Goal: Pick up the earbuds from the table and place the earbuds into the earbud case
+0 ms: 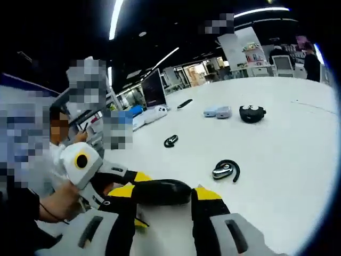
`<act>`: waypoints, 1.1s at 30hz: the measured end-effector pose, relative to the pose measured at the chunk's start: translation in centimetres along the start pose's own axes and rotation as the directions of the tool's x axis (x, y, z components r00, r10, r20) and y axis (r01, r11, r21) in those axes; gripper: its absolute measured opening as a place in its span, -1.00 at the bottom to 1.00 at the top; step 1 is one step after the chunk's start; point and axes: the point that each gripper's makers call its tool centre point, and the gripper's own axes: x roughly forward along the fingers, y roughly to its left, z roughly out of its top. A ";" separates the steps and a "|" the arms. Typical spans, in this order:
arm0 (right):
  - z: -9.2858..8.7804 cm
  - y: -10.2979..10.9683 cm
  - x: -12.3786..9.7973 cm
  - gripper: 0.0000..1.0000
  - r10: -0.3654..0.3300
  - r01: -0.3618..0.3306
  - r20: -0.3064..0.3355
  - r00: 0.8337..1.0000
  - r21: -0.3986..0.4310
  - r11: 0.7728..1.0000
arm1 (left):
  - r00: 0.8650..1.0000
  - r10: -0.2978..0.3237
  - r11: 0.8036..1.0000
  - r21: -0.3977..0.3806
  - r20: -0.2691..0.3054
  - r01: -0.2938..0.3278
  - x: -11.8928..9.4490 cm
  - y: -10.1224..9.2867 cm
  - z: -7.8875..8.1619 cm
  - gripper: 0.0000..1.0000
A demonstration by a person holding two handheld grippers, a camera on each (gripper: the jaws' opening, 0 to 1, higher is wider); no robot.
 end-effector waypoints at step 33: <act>-1.9 2.8 -2.3 -0.40 0.121 -0.127 -0.112 0.986 -0.043 0.991 | 0.982 -0.118 0.988 0.083 -0.145 0.131 -0.7 -2.6 1.0 -0.54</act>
